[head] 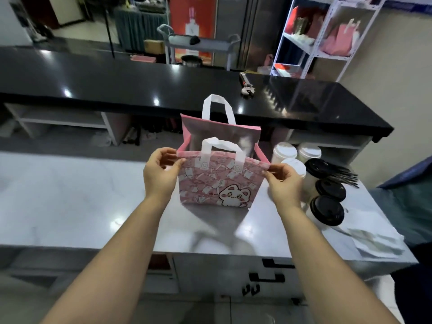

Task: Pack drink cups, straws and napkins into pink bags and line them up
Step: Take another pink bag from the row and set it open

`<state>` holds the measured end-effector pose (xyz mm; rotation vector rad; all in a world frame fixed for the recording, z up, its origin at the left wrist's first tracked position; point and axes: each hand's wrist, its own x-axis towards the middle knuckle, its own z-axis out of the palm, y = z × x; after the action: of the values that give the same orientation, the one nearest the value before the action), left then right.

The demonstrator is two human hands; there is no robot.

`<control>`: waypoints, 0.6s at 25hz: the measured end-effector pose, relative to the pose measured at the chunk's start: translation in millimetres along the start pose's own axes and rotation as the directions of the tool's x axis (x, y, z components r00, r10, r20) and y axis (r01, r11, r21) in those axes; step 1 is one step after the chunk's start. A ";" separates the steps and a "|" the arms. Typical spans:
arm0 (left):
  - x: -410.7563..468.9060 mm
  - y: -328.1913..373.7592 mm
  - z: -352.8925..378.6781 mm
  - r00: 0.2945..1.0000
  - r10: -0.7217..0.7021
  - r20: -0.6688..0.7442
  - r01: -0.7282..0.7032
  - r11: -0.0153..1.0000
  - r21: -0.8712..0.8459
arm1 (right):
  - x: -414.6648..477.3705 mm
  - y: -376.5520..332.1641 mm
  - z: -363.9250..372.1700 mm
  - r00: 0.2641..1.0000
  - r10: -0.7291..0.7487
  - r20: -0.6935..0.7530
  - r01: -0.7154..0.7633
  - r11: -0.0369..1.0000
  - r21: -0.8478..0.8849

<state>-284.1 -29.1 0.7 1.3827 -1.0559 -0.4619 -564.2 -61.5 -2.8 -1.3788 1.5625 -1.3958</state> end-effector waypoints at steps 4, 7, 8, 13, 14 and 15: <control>-9.6 37.2 0.7 0.953 0.290 0.082 -0.300 0.938 0.174 | -7.4 -19.5 -11.8 0.975 -0.219 0.026 0.221 0.970 -0.102; -24.2 70.3 20.3 0.854 0.451 0.259 -0.506 0.835 0.216 | -16.2 -33.7 -23.5 0.934 -0.342 0.105 0.357 0.900 -0.250; -33.7 76.0 30.2 0.819 0.470 0.329 -0.551 0.804 0.223 | -21.5 -33.7 -29.2 0.926 -0.352 0.135 0.377 0.872 -0.312; -90.5 64.1 87.7 0.705 0.296 0.644 -0.600 0.734 0.319 | -56.9 -3.8 -70.5 0.947 -0.288 0.143 0.315 0.736 -0.599; -99.0 58.3 99.5 0.678 0.249 0.692 -0.616 0.707 0.348 | -64.2 4.6 -79.6 0.960 -0.244 0.139 0.275 0.713 -0.645; -106.4 52.3 110.4 0.650 0.210 0.730 -0.638 0.673 0.375 | -69.8 12.7 -88.1 0.972 -0.198 0.128 0.232 0.694 -0.682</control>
<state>-442.6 4.3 -1.6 1.4508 -2.2349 -0.1973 -630.9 29.9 -6.0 -2.0733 2.0619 -0.8876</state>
